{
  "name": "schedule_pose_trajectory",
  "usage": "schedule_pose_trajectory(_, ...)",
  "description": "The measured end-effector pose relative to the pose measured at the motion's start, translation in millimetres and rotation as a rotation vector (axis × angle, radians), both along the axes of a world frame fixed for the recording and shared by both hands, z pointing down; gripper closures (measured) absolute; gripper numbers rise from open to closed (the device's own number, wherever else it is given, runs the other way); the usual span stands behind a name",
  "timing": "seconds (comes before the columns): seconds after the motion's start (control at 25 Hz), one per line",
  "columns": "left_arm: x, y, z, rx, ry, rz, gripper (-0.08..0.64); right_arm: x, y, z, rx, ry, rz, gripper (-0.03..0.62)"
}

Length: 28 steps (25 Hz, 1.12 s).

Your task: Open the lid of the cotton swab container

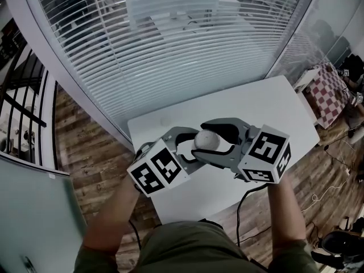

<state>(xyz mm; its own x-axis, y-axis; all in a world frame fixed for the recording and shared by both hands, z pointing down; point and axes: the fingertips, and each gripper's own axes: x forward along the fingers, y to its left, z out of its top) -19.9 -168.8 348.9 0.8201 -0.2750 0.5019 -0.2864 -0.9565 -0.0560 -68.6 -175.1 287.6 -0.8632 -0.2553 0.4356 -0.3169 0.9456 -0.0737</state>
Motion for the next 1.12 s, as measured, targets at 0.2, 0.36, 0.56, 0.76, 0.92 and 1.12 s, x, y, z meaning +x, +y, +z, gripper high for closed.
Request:
schedule_pose_trajectory(0.2, 0.4, -1.7, -3.1, 0.01, 0.007, 0.0, 0.306, 0.4, -1.5, -7.4, -0.007, -0.066, 0.004, 0.316)
schedule_pose_trajectory(0.36, 2.4, -2.4, -6.4, 0.014, 0.016, -0.002, 0.308, 3.5, -3.7, -13.3, -0.019, -0.115, 0.012, 0.316)
schedule_pose_trajectory(0.56, 3.2, -2.0, -7.4, 0.009, 0.025, 0.0, 0.308, 6.9, -4.3, -19.6, -0.02, -0.182, 0.025, 0.316)
schedule_pose_trajectory(0.76, 1.6, -3.7, -15.0, 0.019, 0.054, -0.014, 0.308, 15.4, -8.0, -38.4, -0.027, -0.319, 0.056, 0.315)
schedule_pose_trajectory(0.92, 1.5, -3.2, -19.5, 0.032, 0.065, -0.024, 0.308, 24.1, -8.6, -47.4, -0.037, -0.403, 0.079, 0.314)
schedule_pose_trajectory(1.12, 3.5, -2.3, -20.7, 0.04, 0.078, -0.035, 0.308, 35.1, -8.3, -51.3, -0.045, -0.452, 0.094, 0.314)
